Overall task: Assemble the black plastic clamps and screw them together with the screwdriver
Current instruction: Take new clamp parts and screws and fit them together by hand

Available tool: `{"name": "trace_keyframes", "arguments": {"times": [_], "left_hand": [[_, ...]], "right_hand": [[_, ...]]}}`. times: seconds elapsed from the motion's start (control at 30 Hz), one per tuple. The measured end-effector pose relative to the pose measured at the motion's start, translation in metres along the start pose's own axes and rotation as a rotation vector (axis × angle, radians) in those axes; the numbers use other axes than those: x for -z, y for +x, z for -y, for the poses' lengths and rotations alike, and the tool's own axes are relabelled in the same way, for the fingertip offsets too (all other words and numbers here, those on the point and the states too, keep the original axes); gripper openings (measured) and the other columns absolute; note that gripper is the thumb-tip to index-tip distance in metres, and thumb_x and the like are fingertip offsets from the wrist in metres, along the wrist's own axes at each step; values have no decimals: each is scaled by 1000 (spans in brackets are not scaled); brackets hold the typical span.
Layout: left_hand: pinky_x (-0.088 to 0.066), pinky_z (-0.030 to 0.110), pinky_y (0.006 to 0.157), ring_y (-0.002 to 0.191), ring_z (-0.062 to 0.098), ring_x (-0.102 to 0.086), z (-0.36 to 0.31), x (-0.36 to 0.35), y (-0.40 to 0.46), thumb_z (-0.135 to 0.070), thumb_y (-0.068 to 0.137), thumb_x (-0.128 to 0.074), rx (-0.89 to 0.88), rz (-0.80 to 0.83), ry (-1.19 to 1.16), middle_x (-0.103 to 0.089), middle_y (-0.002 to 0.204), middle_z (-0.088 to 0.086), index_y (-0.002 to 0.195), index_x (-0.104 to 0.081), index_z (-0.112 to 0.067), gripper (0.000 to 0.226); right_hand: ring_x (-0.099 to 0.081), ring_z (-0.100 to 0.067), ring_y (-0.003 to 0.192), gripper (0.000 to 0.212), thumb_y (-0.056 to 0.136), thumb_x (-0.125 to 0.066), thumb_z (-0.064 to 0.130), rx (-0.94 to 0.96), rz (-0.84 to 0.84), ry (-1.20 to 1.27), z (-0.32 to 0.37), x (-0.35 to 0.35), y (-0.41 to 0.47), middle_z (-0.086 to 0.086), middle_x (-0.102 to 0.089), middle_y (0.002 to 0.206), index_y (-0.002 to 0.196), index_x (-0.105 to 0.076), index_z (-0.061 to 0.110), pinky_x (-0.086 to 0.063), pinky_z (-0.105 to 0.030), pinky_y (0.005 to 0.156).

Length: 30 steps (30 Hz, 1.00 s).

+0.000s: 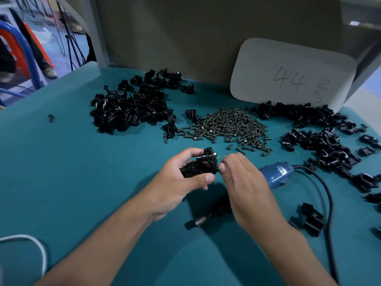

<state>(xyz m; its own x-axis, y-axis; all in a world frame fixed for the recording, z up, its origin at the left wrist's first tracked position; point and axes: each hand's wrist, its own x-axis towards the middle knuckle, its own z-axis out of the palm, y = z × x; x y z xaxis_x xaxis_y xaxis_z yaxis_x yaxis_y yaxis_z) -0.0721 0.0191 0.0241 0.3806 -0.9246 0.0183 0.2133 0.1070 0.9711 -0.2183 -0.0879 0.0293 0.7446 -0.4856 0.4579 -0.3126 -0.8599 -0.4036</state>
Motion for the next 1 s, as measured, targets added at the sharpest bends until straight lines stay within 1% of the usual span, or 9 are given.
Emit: {"name": "trace_keyframes", "arguments": {"times": [0.13, 0.17, 0.23, 0.37, 0.43, 0.57, 0.77, 0.87, 1.0], "left_hand": [[-51, 40, 85, 80, 19, -66, -1, 0, 0, -18, 75, -84, 29, -11, 55, -72, 93, -2, 110, -68, -27, 39], [-48, 46, 86, 80, 19, -65, -1, 0, 0, -19, 75, -82, 33, -14, 63, -72, 93, -2, 112, -67, -25, 41], [-44, 47, 87, 81, 20, -65, -1, 2, 1, -19, 75, -81, 37, -14, 57, -71, 97, 1, 118, -64, -20, 47], [-48, 34, 87, 83, 18, -65, -3, 5, -1, -20, 77, -81, 52, 15, 42, -71, 100, -2, 118, -64, -25, 45], [-49, 25, 78, 81, 16, -66, -2, 6, -1, -20, 79, -82, 52, 21, 67, -72, 99, -4, 115, -64, -31, 41], [-47, 11, 62, 71, 8, -65, -1, 4, -1, -4, 87, -75, 23, -4, 71, -70, 89, -4, 119, -61, -20, 39], [-45, 9, 55, 67, 6, -64, -1, 3, -1, 0, 88, -73, 19, -7, 87, -68, 91, -3, 120, -60, -19, 39], [-45, 8, 57, 69, 7, -65, -1, 4, -2, -3, 88, -74, 30, 6, 94, -70, 88, -9, 120, -60, -22, 39], [-44, 9, 59, 69, 8, -64, -1, 5, -1, -5, 89, -74, 44, 8, 98, -70, 83, -10, 122, -60, -21, 38]], "right_hand": [[-46, -9, 76, 29, 106, -33, 51, -68, 39, 86, -4, 1, -2, 14, -45, 79, 87, -41, 30, -37, -25, 65], [-49, -4, 79, 24, 103, -40, 49, -93, 27, 123, -4, 1, -2, 17, -49, 79, 87, -44, 31, -37, -18, 67], [-54, 6, 85, 13, 100, -56, 36, -124, -4, 184, -4, 0, -2, 21, -58, 83, 89, -50, 33, -36, -6, 70], [-58, 9, 87, 5, 94, -70, 20, -76, -85, 174, -2, 1, -1, 16, -67, 86, 94, -66, 19, -37, -2, 72], [-60, 11, 86, 7, 90, -74, 17, -89, -112, 201, -2, 3, -1, 16, -69, 85, 96, -71, 16, -38, 0, 72], [-57, 15, 74, 11, 84, -80, 15, -109, -134, 222, -2, 3, -1, 24, -67, 80, 90, -70, 18, -37, 0, 67], [-65, 7, 80, 16, 84, -80, 16, -121, -143, 217, -3, 2, 0, 25, -69, 77, 86, -69, 28, -45, -10, 66], [-65, 7, 80, 23, 85, -79, 17, -126, -136, 223, -1, 2, 0, 27, -69, 89, 85, -65, 36, -43, -6, 66], [-65, 6, 80, 23, 83, -81, 17, -109, -109, 212, -3, 5, 0, 27, -69, 87, 88, -67, 36, -44, -7, 67]]}}
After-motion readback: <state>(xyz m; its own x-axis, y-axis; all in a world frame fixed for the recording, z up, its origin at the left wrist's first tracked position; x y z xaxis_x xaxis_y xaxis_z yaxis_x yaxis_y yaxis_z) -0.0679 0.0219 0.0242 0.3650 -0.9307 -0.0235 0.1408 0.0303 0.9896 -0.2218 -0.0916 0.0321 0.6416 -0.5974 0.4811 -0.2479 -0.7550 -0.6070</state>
